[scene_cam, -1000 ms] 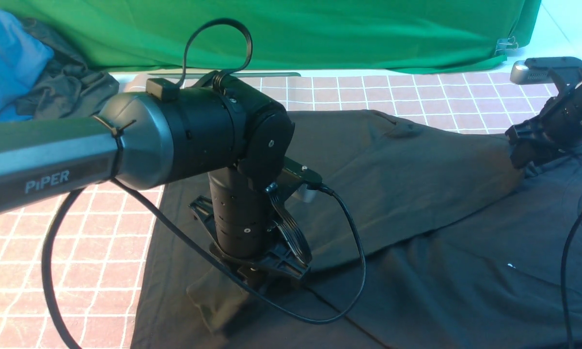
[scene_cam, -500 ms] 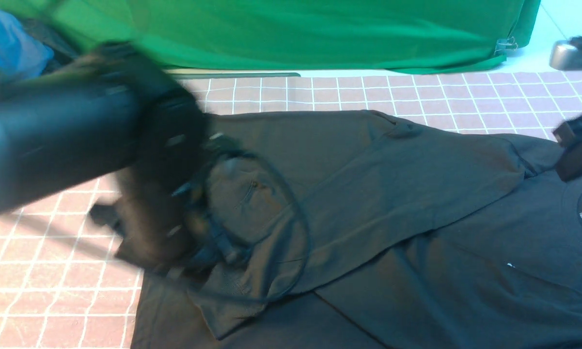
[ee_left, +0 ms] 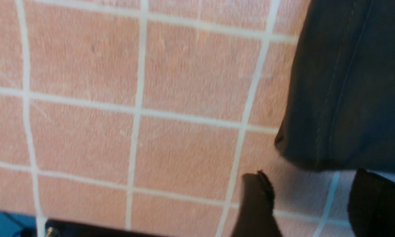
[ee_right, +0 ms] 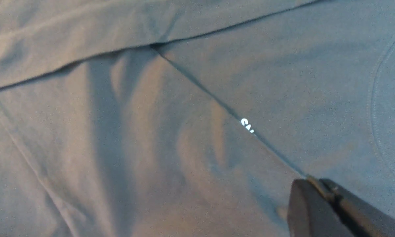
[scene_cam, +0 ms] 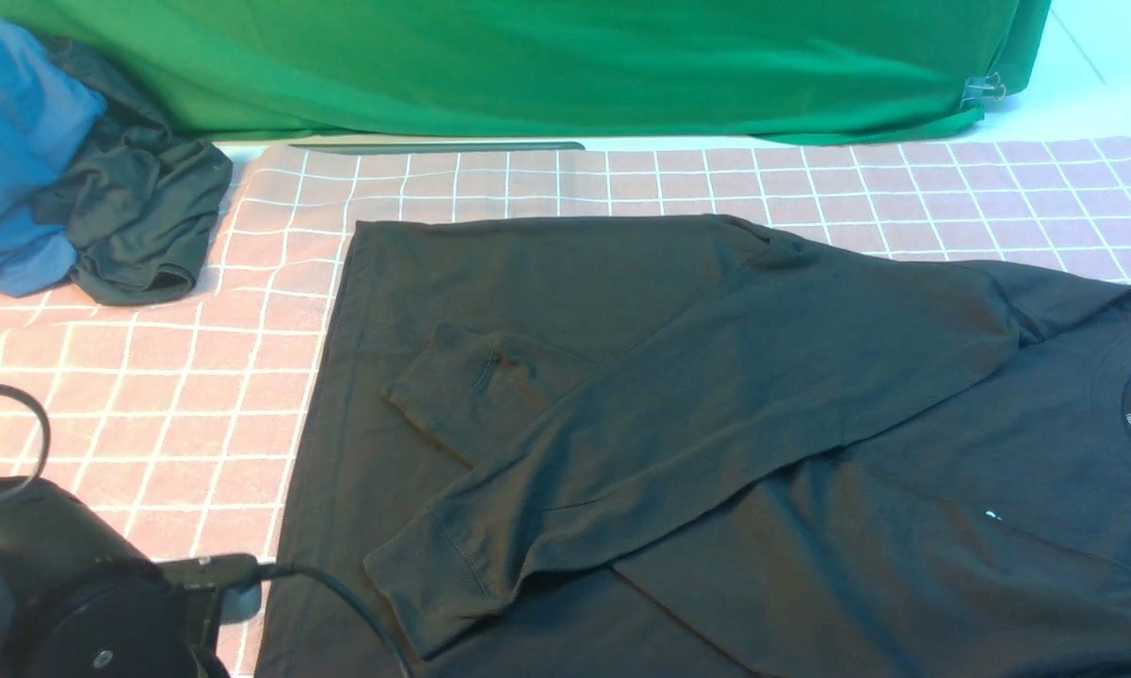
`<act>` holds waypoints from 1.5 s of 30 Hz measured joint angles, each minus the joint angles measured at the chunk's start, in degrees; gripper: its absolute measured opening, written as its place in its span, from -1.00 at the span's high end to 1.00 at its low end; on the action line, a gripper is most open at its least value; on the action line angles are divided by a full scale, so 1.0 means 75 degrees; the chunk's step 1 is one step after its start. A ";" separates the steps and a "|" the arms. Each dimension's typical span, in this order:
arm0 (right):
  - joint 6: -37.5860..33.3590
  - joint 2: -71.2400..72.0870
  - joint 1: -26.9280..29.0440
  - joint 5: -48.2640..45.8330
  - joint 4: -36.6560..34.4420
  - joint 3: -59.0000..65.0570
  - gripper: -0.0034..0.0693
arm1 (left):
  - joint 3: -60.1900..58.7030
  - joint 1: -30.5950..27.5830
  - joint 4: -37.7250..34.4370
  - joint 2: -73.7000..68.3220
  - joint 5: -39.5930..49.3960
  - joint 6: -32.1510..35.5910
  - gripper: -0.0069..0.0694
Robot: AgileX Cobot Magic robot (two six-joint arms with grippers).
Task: Fold a long-sleeved shirt over a pink coffee tablecloth.
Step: 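Grasp the near edge of the shirt at its hem and shoulder corners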
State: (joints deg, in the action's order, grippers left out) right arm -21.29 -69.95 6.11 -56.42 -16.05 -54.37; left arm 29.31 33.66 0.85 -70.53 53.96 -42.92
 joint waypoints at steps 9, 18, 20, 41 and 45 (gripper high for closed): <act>-0.0040 0.0036 0.0000 -0.0199 -0.0077 0.0000 0.80 | -0.0400 0.0000 0.0741 -0.0027 -0.1066 -0.0996 -0.60; -0.0161 0.0036 0.0000 -0.0446 -0.0281 0.0000 0.80 | -0.0509 0.0000 0.0475 -0.0502 -0.1525 -0.0938 -0.03; -0.0161 0.0036 0.0000 -0.0583 -0.0292 0.0000 0.80 | -0.0477 0.0000 0.0380 -0.0568 -0.1585 -0.0833 0.26; 0.2014 0.0016 0.0000 0.0332 0.0864 0.2942 -0.14 | 0.0477 0.0000 0.0614 0.1227 0.0089 -0.0386 0.70; 0.2390 -0.0311 0.0000 0.1140 0.1075 0.3112 -0.22 | 0.0477 0.0000 0.0719 0.1227 0.0082 -0.0386 0.70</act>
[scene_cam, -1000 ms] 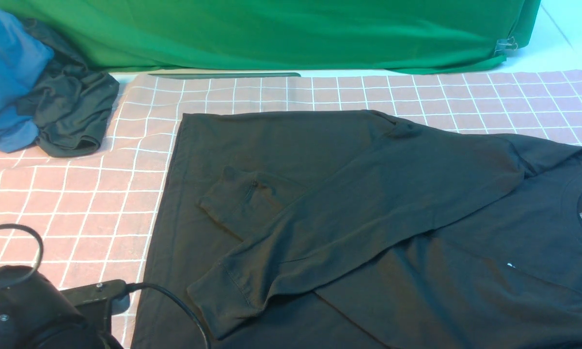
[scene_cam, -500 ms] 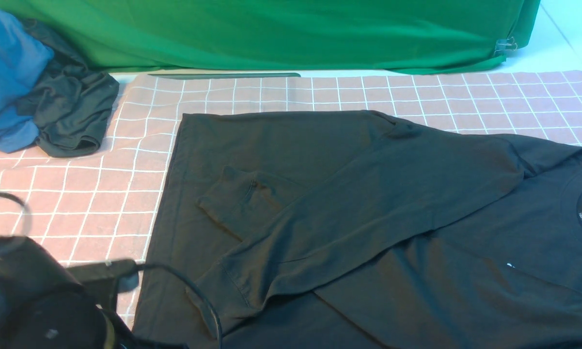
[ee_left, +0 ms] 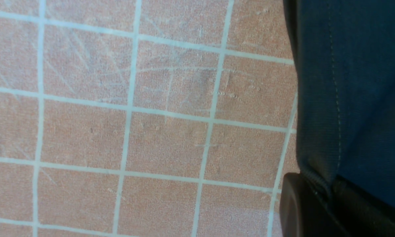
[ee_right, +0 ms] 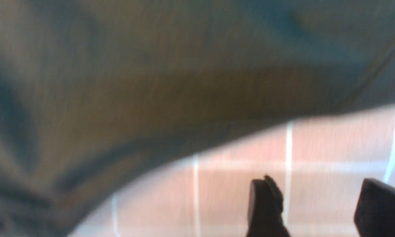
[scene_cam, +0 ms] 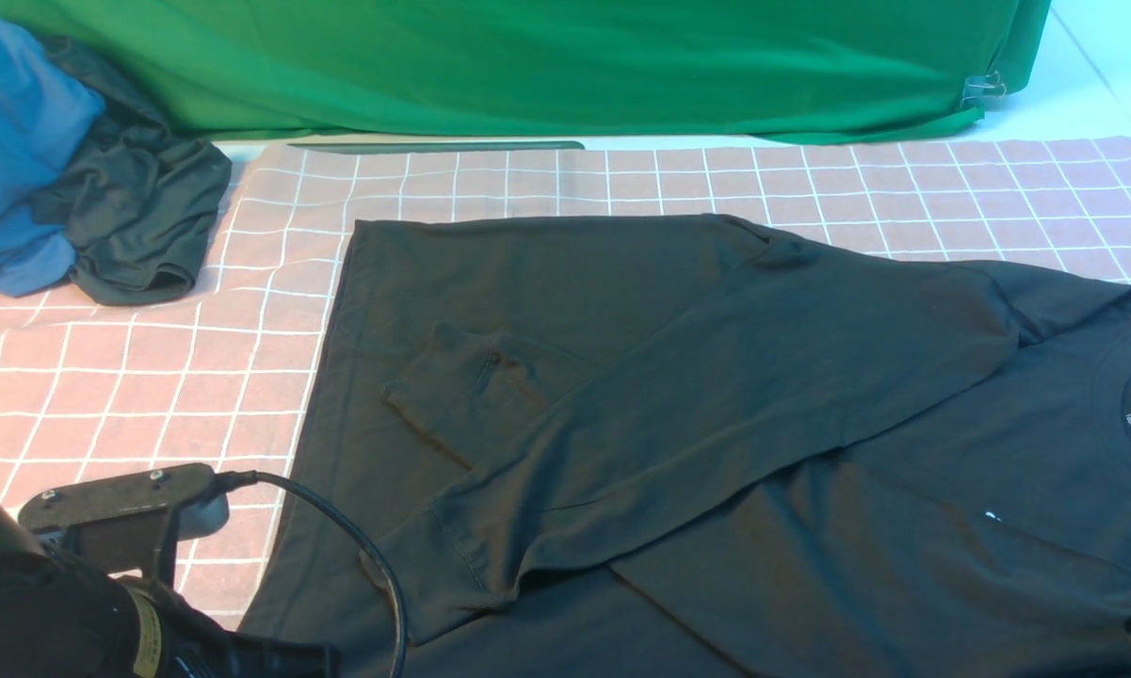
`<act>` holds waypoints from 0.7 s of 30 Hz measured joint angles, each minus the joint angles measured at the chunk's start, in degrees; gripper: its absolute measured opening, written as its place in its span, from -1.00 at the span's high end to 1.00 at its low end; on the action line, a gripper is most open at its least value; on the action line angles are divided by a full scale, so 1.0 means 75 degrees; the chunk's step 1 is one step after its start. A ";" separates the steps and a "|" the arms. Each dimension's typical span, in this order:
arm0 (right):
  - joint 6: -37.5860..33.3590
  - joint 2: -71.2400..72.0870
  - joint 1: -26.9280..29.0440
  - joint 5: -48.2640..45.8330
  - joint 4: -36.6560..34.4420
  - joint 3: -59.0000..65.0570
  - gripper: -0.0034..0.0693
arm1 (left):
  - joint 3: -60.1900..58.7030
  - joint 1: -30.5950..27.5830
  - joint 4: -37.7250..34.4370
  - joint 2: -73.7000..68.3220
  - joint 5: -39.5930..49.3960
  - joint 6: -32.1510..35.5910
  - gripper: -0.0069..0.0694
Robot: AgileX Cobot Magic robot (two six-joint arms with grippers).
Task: Fold a long-sleeved shirt over a pink coffee tablecloth.
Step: 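Grasp the near edge of the shirt at its hem and shoulder corners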
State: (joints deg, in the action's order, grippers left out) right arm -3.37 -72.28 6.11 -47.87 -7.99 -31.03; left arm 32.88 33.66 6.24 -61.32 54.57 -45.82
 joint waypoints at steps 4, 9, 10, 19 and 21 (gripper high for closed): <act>0.0170 -0.0419 0.0000 0.0667 0.0000 0.0000 -0.24 | 0.0000 0.0000 0.0091 0.0000 -0.0022 0.0000 0.70; 0.0276 -0.1031 0.0000 0.1477 -0.0131 0.0000 -0.24 | 0.0000 0.0000 0.0109 0.0000 -0.0022 0.0000 0.70; 0.0266 -0.1139 0.0000 0.1647 -0.0241 0.0000 -0.24 | 0.0000 0.0000 0.0109 0.0000 -0.0031 0.0000 0.70; 0.0176 -0.1403 0.0000 0.1999 -0.0458 -0.0035 -0.05 | 0.0000 0.0000 0.0138 0.0000 -0.0163 0.0025 0.70; 0.0092 -0.1530 0.0026 0.1982 -0.0399 -0.0085 0.18 | 0.0000 0.0000 0.0138 0.0000 -0.0163 0.0025 0.70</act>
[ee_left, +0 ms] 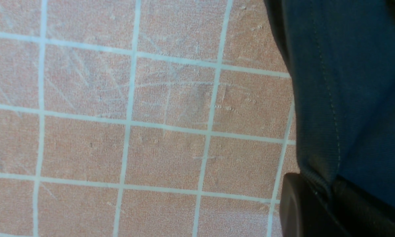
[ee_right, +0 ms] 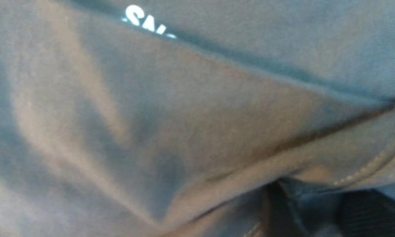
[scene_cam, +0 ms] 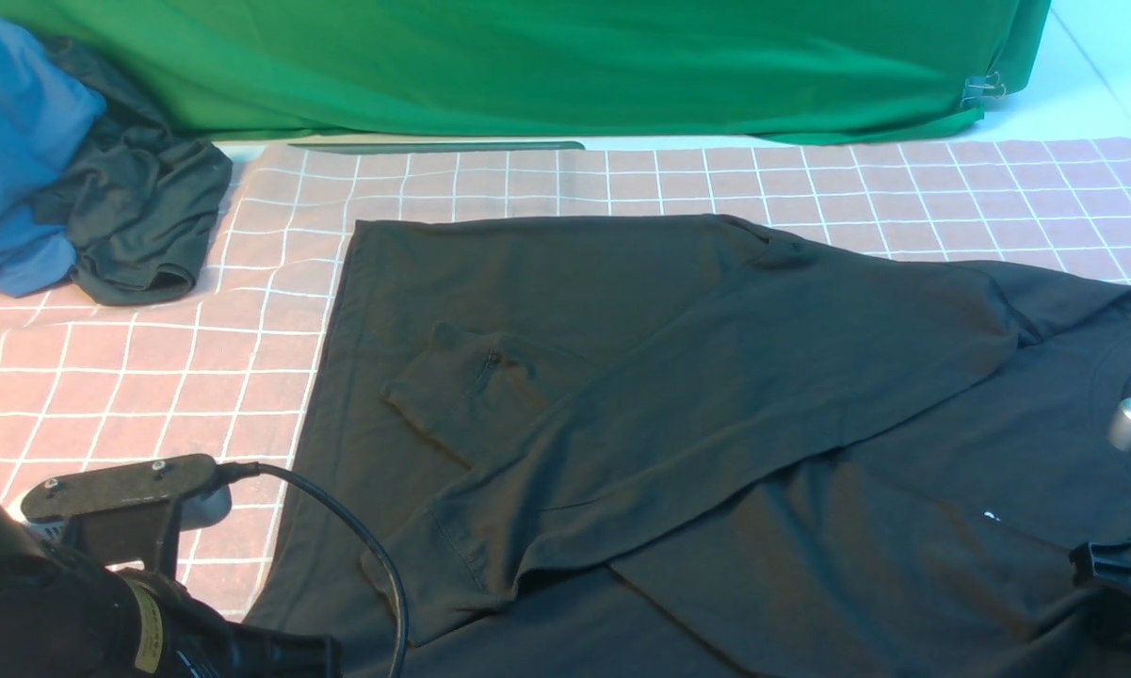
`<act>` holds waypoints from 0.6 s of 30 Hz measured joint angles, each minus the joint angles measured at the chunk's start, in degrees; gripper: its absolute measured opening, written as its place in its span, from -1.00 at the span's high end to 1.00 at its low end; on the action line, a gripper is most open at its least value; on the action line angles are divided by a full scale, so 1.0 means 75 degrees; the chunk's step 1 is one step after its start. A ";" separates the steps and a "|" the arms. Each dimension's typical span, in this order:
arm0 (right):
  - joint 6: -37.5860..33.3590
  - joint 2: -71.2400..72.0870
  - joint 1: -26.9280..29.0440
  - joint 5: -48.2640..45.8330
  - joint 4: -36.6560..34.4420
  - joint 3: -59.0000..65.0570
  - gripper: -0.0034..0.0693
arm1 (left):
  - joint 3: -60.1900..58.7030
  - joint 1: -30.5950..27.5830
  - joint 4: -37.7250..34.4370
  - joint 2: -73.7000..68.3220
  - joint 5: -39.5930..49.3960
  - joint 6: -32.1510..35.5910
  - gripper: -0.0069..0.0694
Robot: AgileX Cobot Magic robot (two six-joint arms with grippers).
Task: Fold a long-sleeved shirt over a pink coffee tablecloth.
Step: 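Grasp the near edge of the shirt at its hem and shoulder corners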
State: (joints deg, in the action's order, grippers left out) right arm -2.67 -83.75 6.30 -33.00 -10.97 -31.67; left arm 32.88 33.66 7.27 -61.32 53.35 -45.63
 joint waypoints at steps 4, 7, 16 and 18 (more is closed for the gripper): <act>-0.0205 -0.0119 0.0026 -0.0057 0.0015 -0.0077 0.53 | 0.0000 0.0000 0.0000 0.0000 0.0000 0.0000 0.70; -0.0352 -0.0161 0.0026 -0.0223 -0.0007 -0.0225 0.75 | 0.0000 0.0000 0.0000 0.0000 0.0000 0.0000 0.70; -0.0710 0.1006 0.0026 -0.1954 0.0207 -0.0462 0.78 | 0.0264 0.0000 -0.0035 0.0000 0.0270 0.0000 0.70; -0.0728 0.1374 0.0026 -0.2200 0.0396 -0.0500 0.79 | 0.0432 0.0000 -0.0035 0.0000 0.0390 0.0000 0.70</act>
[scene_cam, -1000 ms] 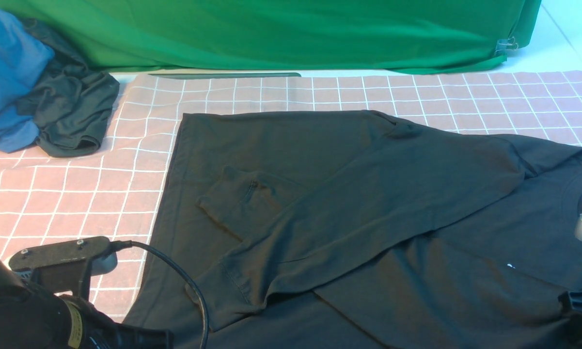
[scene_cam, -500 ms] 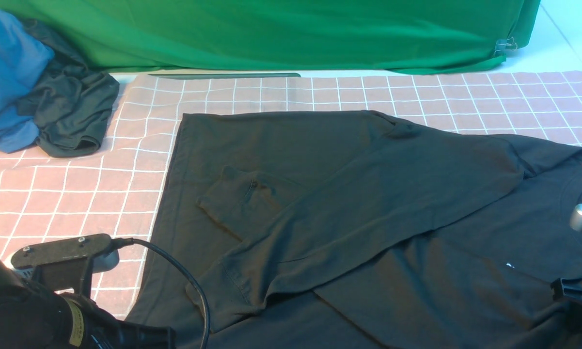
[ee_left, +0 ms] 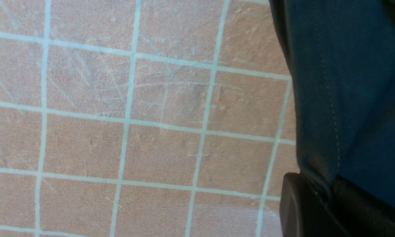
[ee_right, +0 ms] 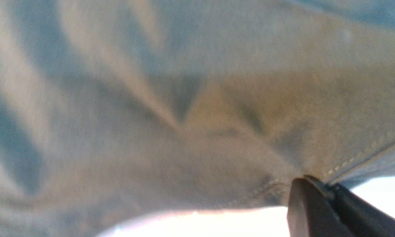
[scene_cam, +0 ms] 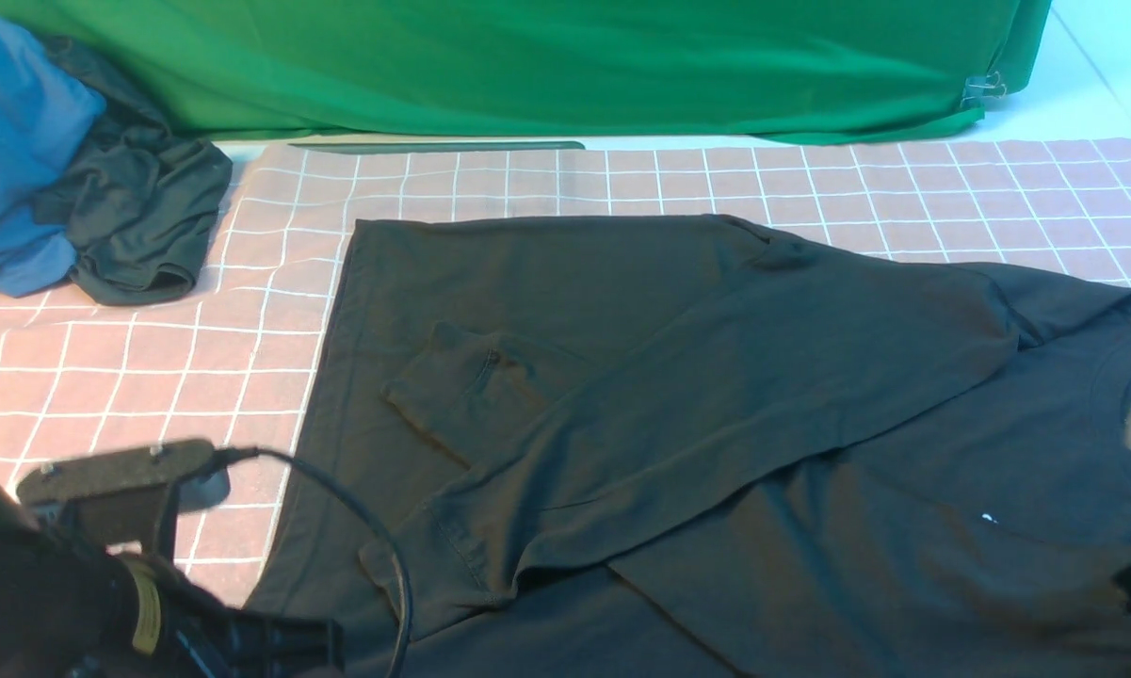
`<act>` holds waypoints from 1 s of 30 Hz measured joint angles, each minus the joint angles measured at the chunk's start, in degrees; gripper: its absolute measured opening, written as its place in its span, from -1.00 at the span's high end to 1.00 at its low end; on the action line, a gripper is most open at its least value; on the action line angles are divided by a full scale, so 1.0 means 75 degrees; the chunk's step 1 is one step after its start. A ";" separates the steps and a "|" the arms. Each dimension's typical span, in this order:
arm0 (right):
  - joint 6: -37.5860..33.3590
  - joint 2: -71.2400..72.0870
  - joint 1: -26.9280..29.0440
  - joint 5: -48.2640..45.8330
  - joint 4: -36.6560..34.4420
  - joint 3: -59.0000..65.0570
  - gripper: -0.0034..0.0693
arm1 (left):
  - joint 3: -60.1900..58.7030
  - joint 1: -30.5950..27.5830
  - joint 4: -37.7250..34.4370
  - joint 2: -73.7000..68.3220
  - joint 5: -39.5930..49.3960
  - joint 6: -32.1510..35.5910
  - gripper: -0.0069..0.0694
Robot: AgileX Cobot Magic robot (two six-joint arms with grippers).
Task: Fold a long-sleeved shirt over a pink coffee tablecloth.
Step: 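Grasp the near edge of the shirt at its hem and shoulder corners, then fold the black garment in half by bringing its near edge over to the far edge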
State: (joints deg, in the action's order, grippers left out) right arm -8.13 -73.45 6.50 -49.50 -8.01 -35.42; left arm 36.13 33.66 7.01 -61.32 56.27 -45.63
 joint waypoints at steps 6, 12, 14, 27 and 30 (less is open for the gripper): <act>0.0076 0.0489 0.0000 -0.0642 0.0328 -0.0511 0.79 | 0.0627 0.0000 0.0102 0.0000 0.0304 -0.0002 0.70; 0.0076 0.0489 0.0000 -0.0848 0.0336 -0.0863 0.79 | 0.0688 0.0000 0.0276 0.0000 0.0369 -0.0002 0.70; 0.0083 0.0489 0.0000 -0.0859 0.0343 -0.0977 0.79 | 0.0788 0.0000 0.0453 0.0000 0.0395 -0.0039 0.70; 0.0158 0.0026 0.0000 -0.0892 0.0345 -0.2372 0.79 | 0.1749 -0.0676 0.0908 -0.0343 -0.0224 -0.0262 0.70; 0.0213 -0.0370 0.0000 -0.0892 0.0345 -0.2739 0.79 | 0.2002 -0.1390 0.0554 -0.0681 -0.0539 0.0073 0.70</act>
State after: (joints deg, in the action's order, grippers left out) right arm -6.54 -76.22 6.50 -56.19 -5.42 -55.96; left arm 51.14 23.24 11.17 -66.44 52.23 -45.09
